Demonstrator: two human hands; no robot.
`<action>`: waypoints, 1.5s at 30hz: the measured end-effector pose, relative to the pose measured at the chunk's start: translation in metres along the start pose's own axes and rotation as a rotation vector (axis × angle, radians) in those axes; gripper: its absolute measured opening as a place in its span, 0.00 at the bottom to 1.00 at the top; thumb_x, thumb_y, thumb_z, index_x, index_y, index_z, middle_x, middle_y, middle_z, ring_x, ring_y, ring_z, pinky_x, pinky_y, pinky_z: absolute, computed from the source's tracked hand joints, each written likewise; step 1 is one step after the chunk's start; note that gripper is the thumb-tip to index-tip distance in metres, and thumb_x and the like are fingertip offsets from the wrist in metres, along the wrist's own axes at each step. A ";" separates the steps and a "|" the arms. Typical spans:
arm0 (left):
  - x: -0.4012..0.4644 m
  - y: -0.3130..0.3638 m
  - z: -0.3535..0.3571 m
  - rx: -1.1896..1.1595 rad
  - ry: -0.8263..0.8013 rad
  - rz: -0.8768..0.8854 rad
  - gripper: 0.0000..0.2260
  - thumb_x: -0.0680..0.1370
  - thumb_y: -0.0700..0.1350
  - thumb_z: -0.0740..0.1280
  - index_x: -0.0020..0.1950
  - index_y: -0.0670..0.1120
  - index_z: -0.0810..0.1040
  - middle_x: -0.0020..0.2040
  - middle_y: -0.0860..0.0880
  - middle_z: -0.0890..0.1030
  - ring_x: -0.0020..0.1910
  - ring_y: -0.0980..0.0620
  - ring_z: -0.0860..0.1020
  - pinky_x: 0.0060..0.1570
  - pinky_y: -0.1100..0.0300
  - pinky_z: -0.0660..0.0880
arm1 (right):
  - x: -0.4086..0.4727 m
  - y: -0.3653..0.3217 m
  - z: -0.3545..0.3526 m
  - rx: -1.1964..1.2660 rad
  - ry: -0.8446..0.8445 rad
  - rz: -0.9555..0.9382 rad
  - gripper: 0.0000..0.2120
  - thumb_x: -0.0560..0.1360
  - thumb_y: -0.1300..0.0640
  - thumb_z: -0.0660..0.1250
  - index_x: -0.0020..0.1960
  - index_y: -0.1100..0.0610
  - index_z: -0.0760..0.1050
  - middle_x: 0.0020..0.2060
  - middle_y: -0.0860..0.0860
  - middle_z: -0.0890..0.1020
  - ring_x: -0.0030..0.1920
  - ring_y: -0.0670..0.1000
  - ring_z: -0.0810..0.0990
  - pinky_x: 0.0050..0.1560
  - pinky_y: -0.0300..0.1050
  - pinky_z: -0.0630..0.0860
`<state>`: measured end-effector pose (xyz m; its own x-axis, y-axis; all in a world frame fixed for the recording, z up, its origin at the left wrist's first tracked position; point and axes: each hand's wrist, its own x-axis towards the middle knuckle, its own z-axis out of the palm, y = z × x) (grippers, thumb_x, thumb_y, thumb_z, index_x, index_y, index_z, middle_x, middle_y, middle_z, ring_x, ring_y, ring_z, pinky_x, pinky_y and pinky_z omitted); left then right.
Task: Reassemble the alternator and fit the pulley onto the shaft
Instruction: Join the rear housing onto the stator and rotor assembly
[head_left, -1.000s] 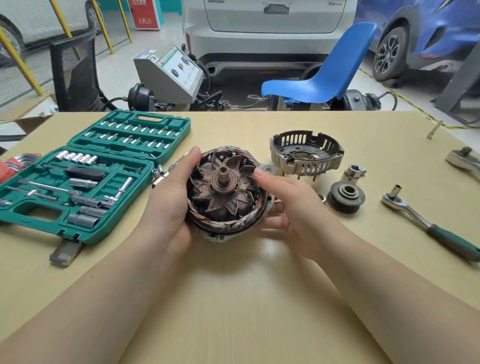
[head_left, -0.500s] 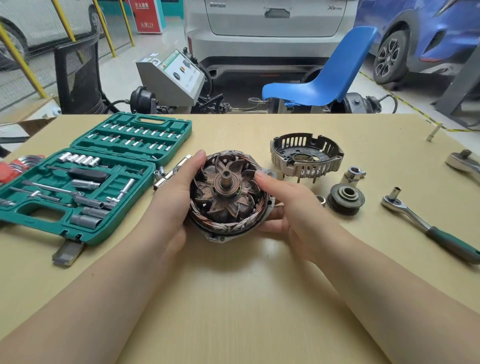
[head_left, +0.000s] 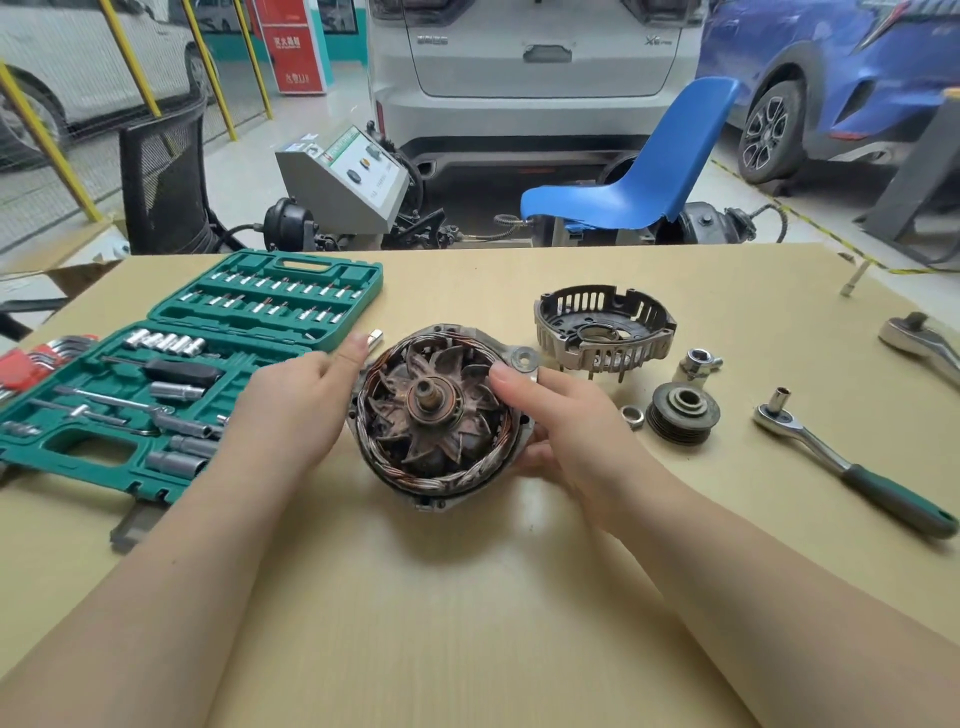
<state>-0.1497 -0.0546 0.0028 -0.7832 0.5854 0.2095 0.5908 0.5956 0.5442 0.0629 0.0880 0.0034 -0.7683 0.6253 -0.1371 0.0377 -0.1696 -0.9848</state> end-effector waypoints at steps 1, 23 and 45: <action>0.000 -0.003 0.003 -0.077 0.061 0.075 0.35 0.83 0.73 0.52 0.39 0.44 0.77 0.37 0.46 0.80 0.42 0.44 0.77 0.43 0.47 0.71 | 0.000 0.000 0.000 -0.022 0.001 -0.004 0.18 0.73 0.40 0.75 0.55 0.51 0.85 0.50 0.57 0.88 0.49 0.62 0.87 0.52 0.60 0.85; 0.001 0.003 0.032 -0.851 -0.027 -0.054 0.15 0.87 0.51 0.64 0.43 0.53 0.84 0.39 0.54 0.83 0.41 0.53 0.79 0.50 0.50 0.75 | 0.040 -0.013 -0.089 -0.959 0.436 -0.401 0.06 0.75 0.49 0.75 0.49 0.51 0.86 0.69 0.49 0.75 0.73 0.56 0.63 0.73 0.52 0.62; 0.002 0.004 0.031 -0.762 0.065 -0.062 0.17 0.88 0.53 0.63 0.45 0.45 0.82 0.36 0.58 0.82 0.34 0.64 0.77 0.45 0.55 0.74 | 0.017 -0.039 -0.065 0.651 -0.082 -0.106 0.24 0.82 0.42 0.61 0.68 0.58 0.78 0.65 0.61 0.81 0.63 0.70 0.80 0.54 0.74 0.78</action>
<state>-0.1427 -0.0340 -0.0203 -0.8341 0.5160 0.1952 0.2674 0.0686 0.9612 0.0902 0.1548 0.0327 -0.7937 0.6083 -0.0095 -0.4144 -0.5520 -0.7236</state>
